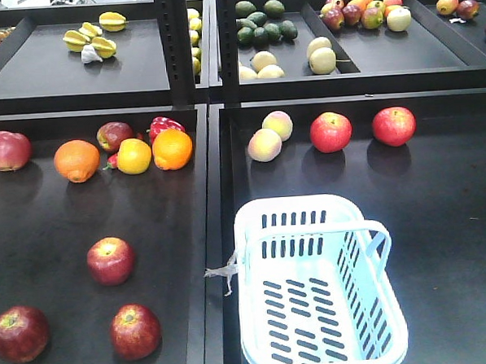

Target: Pick three apples into basket with both arms

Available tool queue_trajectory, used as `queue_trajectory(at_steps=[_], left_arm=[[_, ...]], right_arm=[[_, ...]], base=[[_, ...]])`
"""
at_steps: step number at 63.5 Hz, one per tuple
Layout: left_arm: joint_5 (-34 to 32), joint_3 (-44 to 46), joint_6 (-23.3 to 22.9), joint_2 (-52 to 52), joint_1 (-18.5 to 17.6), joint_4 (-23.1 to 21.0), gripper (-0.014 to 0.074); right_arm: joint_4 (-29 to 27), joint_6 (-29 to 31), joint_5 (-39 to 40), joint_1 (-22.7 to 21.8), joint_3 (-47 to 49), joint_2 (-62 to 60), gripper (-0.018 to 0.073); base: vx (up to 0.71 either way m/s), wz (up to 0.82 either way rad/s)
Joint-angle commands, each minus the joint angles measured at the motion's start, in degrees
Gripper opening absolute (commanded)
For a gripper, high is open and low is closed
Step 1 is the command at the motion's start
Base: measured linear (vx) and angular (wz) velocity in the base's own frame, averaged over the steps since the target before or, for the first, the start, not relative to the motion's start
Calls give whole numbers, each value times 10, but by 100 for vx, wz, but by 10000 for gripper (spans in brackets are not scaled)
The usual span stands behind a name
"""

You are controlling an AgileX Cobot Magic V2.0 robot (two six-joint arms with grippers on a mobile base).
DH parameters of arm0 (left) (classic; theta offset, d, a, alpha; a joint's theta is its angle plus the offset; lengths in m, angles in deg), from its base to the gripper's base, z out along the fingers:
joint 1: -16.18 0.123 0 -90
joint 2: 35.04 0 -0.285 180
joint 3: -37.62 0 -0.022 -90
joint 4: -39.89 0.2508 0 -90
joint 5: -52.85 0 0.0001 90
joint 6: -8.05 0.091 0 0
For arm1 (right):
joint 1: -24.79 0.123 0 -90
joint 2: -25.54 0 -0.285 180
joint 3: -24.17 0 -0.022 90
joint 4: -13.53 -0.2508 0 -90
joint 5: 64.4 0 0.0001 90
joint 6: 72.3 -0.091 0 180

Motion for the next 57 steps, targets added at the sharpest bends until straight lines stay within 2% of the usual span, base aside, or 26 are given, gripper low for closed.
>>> queue_trajectory(at_steps=[1,4,8,11,15,19,26,39,57], left_arm=[[-53,19,90,26,-2,-57,713],[-50,19,140,42,-8,-100,706],[-49,19,222,62,-21,-179,694],[-49,19,307,78,-31,-255,683],[-49,19,408,100,-44,-331,676],[-47,19,508,127,-57,-389,673],[-47,19,651,170,-86,-465,670],[-54,19,843,251,-150,-561,664],[-95,20,1007,351,-242,-662,660]], right_arm=[[5,0,43,-1,-7,0,-9],[5,0,43,-1,-7,0,-9],[5,0,43,-1,-7,0,-9],[5,0,43,-1,-7,0,-9],[5,0,43,-1,-7,0,-9],[5,0,43,-1,-7,0,-9],[5,0,43,-1,-7,0,-9],[5,0,43,-1,-7,0,-9],[5,0,43,-1,-7,0,-9]], base=[[0,0],[0,0],[0,0],[0,0],[0,0],[0,0],[0,0],[0,0],[0,0]])
